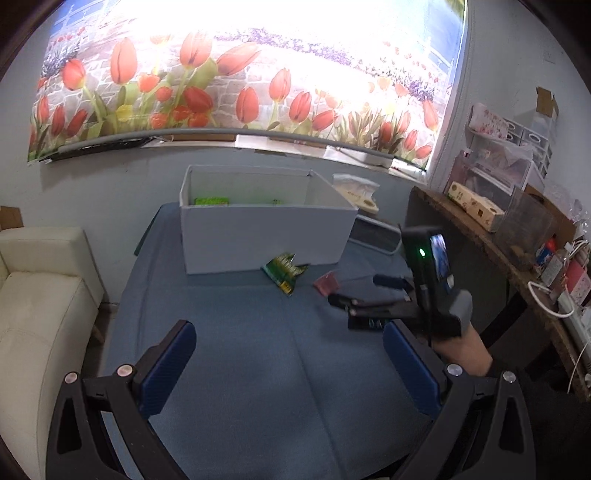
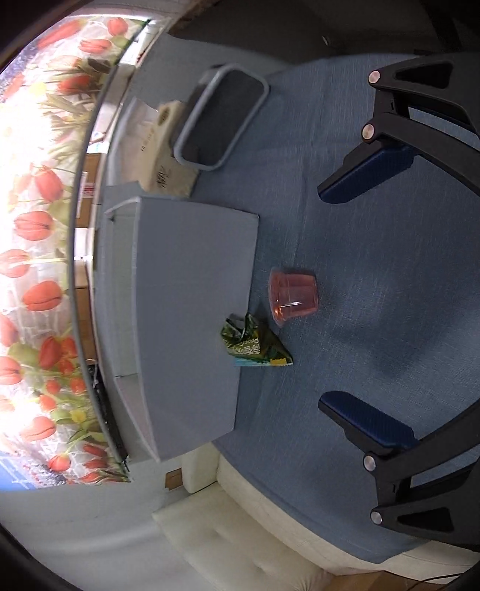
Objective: Organize snacks
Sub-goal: 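Grasp the pink jelly cup with the right tool while the left grasps the green packet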
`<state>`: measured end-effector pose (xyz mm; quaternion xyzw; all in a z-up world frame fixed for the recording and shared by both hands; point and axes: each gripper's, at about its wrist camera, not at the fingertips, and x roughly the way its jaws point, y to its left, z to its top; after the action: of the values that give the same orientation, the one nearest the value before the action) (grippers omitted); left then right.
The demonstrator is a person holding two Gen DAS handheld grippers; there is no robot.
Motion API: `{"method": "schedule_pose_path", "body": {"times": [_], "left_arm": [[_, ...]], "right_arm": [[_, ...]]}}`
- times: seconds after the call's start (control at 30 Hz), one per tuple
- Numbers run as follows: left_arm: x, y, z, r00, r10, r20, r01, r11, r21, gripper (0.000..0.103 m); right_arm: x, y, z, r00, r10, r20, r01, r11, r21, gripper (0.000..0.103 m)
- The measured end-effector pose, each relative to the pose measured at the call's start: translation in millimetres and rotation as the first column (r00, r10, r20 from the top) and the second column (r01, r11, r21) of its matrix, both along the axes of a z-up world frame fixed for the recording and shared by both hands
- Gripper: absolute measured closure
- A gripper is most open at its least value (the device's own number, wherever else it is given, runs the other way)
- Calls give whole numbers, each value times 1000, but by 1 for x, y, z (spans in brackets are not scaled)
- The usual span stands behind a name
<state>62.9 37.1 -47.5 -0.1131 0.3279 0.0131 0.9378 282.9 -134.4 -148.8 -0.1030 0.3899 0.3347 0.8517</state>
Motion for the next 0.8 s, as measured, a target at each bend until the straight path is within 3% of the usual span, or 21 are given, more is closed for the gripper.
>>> {"method": "schedule_pose_path", "body": {"times": [0.2,0.23,0.27,0.33,0.37,0.57,0.8], "left_arm": [[-11,11,-17,999,30,-36,-31,999,-24,0],[-12,12,-18,999,33,-41,-34,999,-26,0],[-12,14,-19,998,36,-43,-37,999,-27,0],[-12,17,-21,998,47,-46,-48,998,-26,0],[-9,18,-21,998,45,-51,-47,999,-28,0],[7,18,-28,996,44,-76,-45,999,-8,0],[61,9,-47,993,12,-114,-9,1000,26,0]], "right_arm": [[29,23,-18,999,-47,-16,46,997,-58,1],[34,24,-20,998,-50,-31,48,997,-53,10],[37,25,-21,998,-57,-30,55,997,-53,31],[42,30,-26,997,-67,-41,63,994,-88,53],[44,31,-27,996,-74,-43,70,992,-102,56],[40,13,-17,997,-49,-66,49,999,10,56],[12,-29,13,999,-28,-31,31,995,92,56]]}}
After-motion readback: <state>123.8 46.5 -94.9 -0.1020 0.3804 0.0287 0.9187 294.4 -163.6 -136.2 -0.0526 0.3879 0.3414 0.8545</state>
